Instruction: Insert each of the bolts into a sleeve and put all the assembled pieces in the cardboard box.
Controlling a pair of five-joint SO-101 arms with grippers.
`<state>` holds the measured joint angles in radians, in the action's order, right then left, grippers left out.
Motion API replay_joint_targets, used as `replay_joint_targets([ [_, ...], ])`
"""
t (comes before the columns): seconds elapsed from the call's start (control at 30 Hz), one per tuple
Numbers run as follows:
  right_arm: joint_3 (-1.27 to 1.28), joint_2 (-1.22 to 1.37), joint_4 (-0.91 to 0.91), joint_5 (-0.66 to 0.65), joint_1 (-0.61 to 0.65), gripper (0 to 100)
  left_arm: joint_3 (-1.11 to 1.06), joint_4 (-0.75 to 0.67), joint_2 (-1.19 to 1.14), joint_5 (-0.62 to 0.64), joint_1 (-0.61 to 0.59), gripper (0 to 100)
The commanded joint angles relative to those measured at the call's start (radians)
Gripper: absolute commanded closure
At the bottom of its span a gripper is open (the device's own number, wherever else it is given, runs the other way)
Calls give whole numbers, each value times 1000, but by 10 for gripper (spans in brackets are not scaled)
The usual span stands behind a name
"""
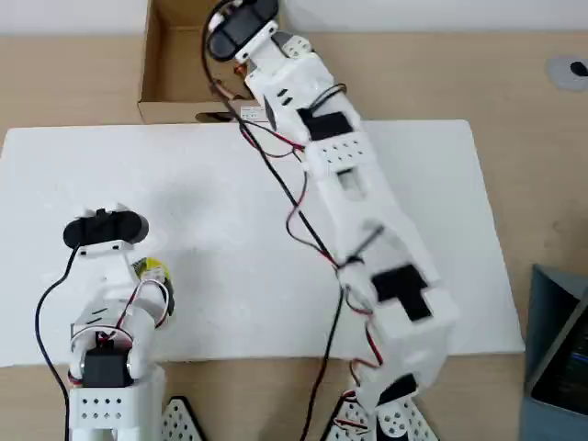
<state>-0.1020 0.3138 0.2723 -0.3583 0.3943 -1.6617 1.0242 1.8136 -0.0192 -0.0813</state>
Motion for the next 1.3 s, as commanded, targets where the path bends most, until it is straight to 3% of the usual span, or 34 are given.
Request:
replay_joint_targets([
  [0.0, -186, 110, -40, -41, -12, 988, 5, -3, 10, -8, -11, 998],
  [0.17, -400, 303, -31, -46, -10, 987, 5, -3, 10, -8, -11, 998],
  [0.37, -619, 447, 123, -109, 30, 977, 5, -3, 10, -8, -11, 998],
  [0.57, -792, 535, 236, -109, 54, 843, 5, -3, 10, -8, -11, 998],
  [1.0, -911, 593, 311, -112, 82, 839, 5, -3, 10, -8, -11, 998],
  [1.27, -957, 591, 336, -178, 76, 840, 5, -3, 10, -8, -11, 998],
])
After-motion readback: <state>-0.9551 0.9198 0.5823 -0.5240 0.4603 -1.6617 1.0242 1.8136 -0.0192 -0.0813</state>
